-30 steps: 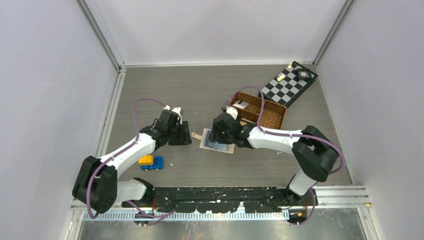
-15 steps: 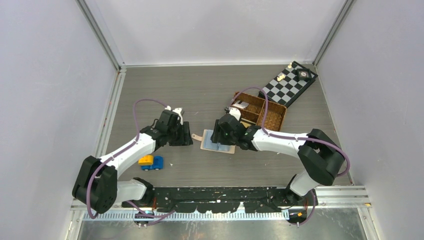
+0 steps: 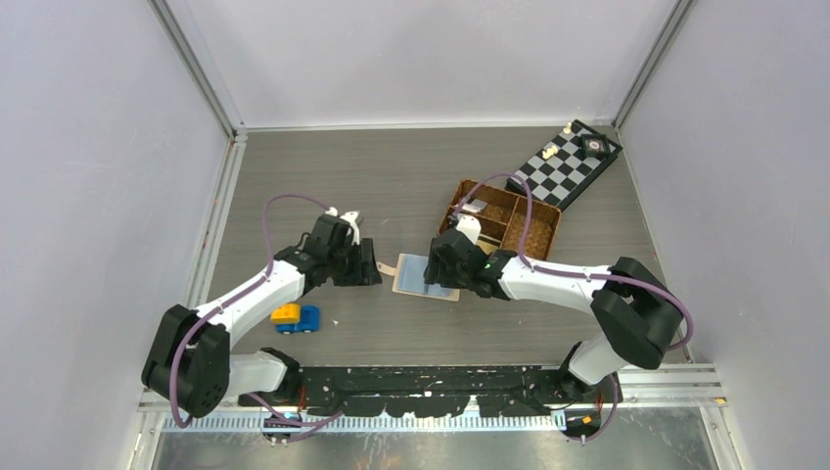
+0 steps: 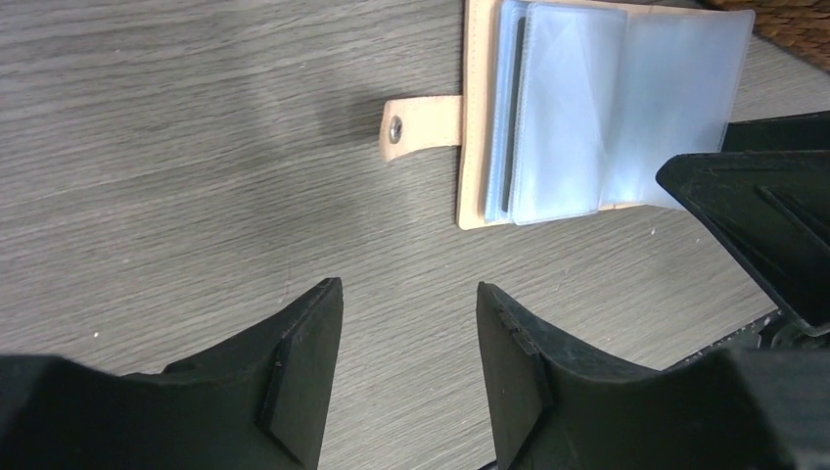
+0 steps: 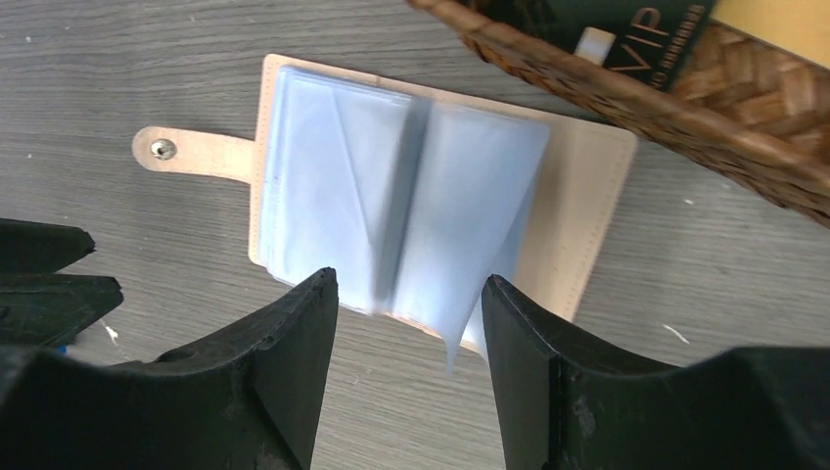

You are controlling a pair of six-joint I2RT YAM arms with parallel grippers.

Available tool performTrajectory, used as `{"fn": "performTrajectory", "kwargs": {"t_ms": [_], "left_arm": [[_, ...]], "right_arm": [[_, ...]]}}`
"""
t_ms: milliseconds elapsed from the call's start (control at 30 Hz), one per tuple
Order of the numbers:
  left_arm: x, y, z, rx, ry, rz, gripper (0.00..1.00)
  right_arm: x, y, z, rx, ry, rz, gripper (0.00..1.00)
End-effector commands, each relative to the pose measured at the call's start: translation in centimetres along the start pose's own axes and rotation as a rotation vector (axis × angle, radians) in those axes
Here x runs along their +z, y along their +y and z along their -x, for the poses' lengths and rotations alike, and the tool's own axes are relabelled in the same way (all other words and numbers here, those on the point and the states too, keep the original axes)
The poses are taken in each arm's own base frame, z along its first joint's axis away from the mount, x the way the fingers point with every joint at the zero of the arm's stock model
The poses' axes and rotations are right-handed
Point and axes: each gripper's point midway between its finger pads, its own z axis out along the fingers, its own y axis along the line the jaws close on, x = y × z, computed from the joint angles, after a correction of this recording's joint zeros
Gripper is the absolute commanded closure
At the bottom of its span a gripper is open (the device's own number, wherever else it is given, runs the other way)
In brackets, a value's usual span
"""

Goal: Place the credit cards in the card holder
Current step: Turn over the card slot in the card holder, then pick up the credit card from the storage box.

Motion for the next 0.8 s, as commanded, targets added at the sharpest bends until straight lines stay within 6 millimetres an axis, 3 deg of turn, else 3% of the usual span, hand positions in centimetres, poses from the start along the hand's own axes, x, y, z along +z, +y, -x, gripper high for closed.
{"fn": "performTrajectory", "kwargs": {"t_ms": [0,200,367,533,767], "left_arm": [[-0.2,-2.2,2.2,0.021,-0.043,-0.088,0.45],[-0.1,-2.8,2.7,0.029,-0.040,-0.111,0.44],[-1.5,-3.0,3.4,0.023,-0.071,-0.099,0.41],[-4.5,-4.0,4.2,0.022,-0.094,-0.112,0.30],[-9.2,-4.7,5.1,0.136,-0.061,-0.101,0.15]], "right_arm": [[-1.8,-1.2,1.8,0.022,-0.092,-0.053,0.40],[-3.3,-3.3,2.3,0.009,-0.121,-0.120,0.41],[-4.7,-4.7,2.9,-0.005,-0.123,-0.150,0.44],[-7.7,-4.0,5.1,-0.065,-0.123,-0.084,0.43],[-10.3,-3.2,9.4,-0.256,-0.078,-0.016,0.26]]}}
